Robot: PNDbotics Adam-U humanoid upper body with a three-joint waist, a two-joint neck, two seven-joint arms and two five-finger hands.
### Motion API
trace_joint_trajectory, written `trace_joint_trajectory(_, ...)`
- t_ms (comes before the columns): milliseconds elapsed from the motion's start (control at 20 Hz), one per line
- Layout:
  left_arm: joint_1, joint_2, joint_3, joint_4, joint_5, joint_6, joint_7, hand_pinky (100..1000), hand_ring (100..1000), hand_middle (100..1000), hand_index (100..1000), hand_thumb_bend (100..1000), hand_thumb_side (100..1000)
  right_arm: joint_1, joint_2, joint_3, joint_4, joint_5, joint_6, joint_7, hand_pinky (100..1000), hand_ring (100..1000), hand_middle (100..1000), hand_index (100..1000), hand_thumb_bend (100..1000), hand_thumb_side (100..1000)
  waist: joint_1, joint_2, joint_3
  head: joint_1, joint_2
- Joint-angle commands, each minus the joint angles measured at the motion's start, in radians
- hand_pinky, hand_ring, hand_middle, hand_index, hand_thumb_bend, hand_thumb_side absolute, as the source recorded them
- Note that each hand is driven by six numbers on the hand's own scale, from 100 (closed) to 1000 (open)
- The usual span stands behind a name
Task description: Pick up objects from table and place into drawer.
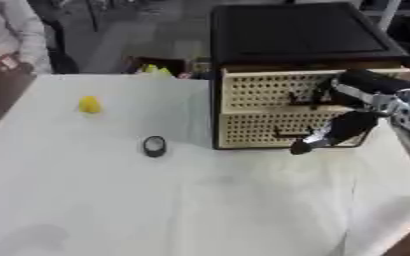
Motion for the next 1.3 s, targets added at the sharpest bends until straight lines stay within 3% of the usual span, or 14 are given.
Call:
trace_joint_trajectory(50, -0.005, 0.015, 0.004, -0.018, 0.003, 0.001, 0.002, 508, 558, 714, 776, 100, 920, 0.005, -0.042, -0.014, -0.034, -0.017, 0.009, -0.004, 100, 100, 100, 661, 1000, 695, 0.0, -0.015, -0.002, 0.005, -0.009)
trace_joint_trajectory(1300, -0.005, 0.018, 0.006, -0.018, 0.003, -0.002, 0.008, 509, 558, 715, 776, 100, 917, 0.111, -0.082, -0.044, -0.131, -0.079, 0.023, 0.01, 100, 100, 100, 645, 1000, 689, -0.002, -0.014, -0.01, 0.014, -0.01)
